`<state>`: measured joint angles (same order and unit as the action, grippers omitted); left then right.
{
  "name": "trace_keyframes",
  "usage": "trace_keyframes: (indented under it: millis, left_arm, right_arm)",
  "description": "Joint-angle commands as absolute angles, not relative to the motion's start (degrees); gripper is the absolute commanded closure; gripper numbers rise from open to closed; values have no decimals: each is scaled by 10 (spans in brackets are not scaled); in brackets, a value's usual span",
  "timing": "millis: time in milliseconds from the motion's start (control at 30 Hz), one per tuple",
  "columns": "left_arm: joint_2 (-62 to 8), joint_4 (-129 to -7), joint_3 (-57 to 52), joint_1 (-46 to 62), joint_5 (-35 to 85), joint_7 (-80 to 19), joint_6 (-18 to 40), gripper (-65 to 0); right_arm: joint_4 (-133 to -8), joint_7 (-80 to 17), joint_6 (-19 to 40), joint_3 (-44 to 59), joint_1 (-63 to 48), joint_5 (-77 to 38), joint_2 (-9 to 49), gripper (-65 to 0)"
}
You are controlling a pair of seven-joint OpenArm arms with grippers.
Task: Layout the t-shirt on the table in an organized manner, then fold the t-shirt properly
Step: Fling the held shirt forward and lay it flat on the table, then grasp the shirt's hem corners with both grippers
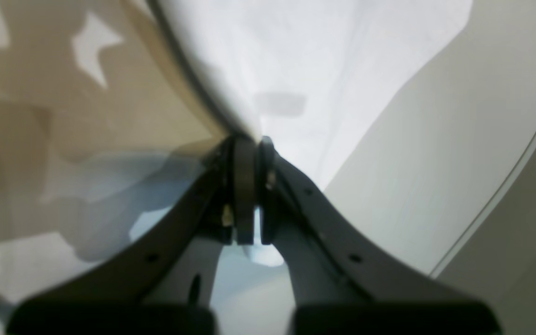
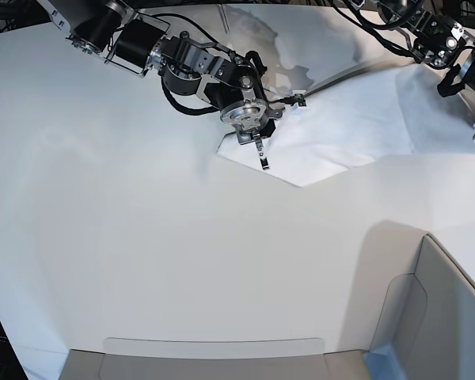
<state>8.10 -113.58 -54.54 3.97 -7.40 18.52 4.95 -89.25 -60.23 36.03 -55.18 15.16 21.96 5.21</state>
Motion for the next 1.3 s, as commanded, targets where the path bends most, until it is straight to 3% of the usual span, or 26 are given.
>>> trace_keyframes:
  millis: [0, 200, 400, 633, 833, 1033, 1267]
  left_arm:
    - [79, -1143, -546, 36, -73, 204, 47, -50]
    - [82, -1141, -543, 67, -73, 204, 47, -50]
    - [82, -1127, -543, 90, -70, 168, 45, -48]
    - [82, -1119, -543, 106, -69, 122, 45, -47]
    - [82, -1083, -544, 103, -69, 91, 47, -47]
    - [82, -1058, -549, 103, -61, 94, 45, -45]
    - [80, -1096, -605, 105, 53, 95, 48, -30]
  right_arm:
    - [-915, -614, 365, -545, 149, 228, 58, 0]
    - [-1079, -614, 365, -382, 82, 233, 52, 0]
    - [-1185, -607, 369, -203, 43, 236, -4, 0]
    - [-1182, -391, 368, -31, -23, 197, -57, 0]
    - [-1178, -239, 366, 95, -38, 33, -87, 0]
    - [-1178, -160, 366, 209, -37, -220, -87, 0]
    - [-1180, -109, 366, 256, -54, -356, -65, 0]
